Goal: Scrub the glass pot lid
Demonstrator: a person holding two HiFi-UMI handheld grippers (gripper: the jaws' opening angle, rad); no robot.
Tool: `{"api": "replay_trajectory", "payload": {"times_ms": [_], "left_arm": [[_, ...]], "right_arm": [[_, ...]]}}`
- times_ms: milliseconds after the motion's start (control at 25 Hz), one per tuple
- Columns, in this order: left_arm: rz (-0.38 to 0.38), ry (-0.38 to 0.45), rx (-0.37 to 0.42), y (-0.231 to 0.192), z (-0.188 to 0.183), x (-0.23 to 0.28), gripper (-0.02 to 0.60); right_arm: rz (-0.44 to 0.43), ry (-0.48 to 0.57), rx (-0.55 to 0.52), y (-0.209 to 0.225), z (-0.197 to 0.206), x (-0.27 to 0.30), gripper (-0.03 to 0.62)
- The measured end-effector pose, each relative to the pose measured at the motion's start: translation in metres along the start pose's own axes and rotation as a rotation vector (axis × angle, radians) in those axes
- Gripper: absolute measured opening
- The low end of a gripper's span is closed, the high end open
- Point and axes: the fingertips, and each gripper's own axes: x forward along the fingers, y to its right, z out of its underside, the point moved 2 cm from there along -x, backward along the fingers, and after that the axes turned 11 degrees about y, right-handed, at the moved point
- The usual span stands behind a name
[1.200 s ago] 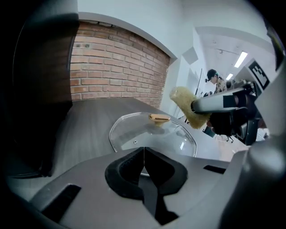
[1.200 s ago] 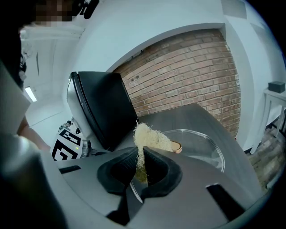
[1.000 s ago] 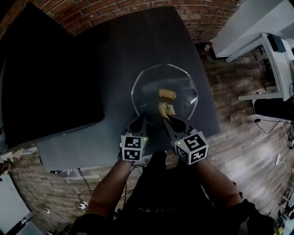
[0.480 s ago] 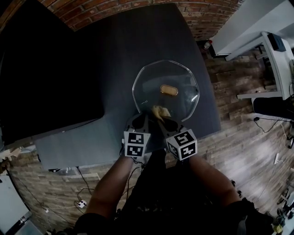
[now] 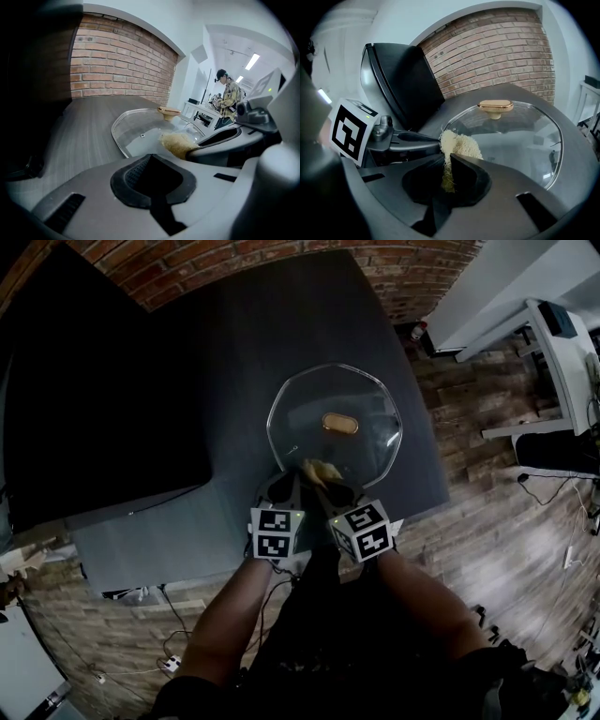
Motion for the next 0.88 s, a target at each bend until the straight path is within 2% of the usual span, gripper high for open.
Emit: {"api": "replay_trajectory", "payload": {"times_ms": [520,880], "left_arm": [[-0.003,-0.009,0.01,0.0067,0.0027,0.0012,0.032],[-0.017,-0.021,0.013,0.005,0.0005,0.0013,0.032]], "right_arm": [[-0.047,-0.044,-0.002,0.0004,0.0049,-0.0055,0.041],[-0.133,-0.074,-0.03,0.0,0.0018,-0.0057,0.041]]}}
